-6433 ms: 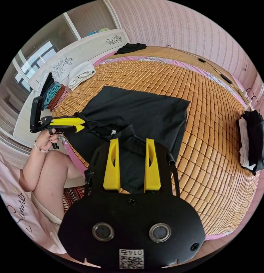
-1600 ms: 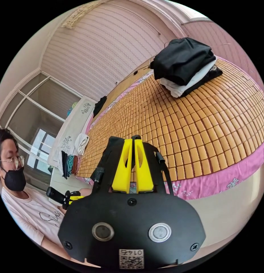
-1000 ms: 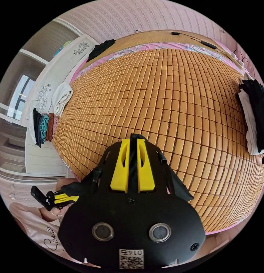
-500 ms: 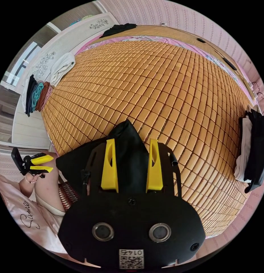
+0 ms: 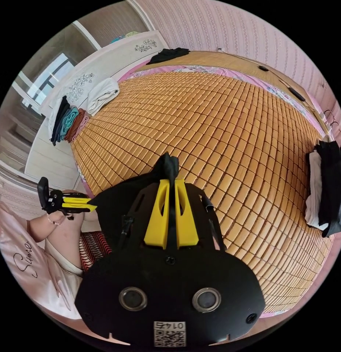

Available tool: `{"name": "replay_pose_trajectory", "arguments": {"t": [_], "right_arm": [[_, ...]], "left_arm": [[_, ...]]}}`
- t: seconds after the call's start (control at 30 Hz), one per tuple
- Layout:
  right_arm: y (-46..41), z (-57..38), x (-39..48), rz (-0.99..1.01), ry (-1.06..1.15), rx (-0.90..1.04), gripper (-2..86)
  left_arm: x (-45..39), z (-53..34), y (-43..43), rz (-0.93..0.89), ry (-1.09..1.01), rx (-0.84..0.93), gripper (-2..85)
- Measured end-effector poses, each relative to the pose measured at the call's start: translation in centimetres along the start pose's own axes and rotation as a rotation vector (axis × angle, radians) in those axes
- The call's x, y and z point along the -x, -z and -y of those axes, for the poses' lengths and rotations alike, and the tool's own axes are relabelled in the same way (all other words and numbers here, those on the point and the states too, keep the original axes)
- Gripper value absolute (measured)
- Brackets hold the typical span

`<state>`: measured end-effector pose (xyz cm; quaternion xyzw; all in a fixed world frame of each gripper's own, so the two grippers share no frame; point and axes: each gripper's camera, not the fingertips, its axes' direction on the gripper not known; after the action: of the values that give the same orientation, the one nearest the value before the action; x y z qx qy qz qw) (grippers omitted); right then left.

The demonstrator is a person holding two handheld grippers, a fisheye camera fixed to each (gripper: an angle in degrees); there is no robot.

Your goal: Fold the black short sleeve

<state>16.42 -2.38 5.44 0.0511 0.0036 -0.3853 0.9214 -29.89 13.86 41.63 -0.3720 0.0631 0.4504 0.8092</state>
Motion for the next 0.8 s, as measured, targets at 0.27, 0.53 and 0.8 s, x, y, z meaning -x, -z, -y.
{"name": "replay_pose_trajectory", "arguments": {"t": [0.27,0.53,0.8], "right_arm": [[8.6,-4.3,5.9,-0.006,0.044,-0.289,1.1],[10.7,1.3,9.8,0.092,0.202,-0.43,1.0],[6.3,18.9,13.4,0.254,0.471,-0.497,0.9]], "left_arm": [[-0.4,-5.8,7.7,-0.03,-0.069,-0.225,-0.7],[1.0,-10.9,16.3,0.044,-0.095,-0.434,-0.8],[7.5,-11.0,19.2,0.178,0.117,-0.596,-0.8]]}}
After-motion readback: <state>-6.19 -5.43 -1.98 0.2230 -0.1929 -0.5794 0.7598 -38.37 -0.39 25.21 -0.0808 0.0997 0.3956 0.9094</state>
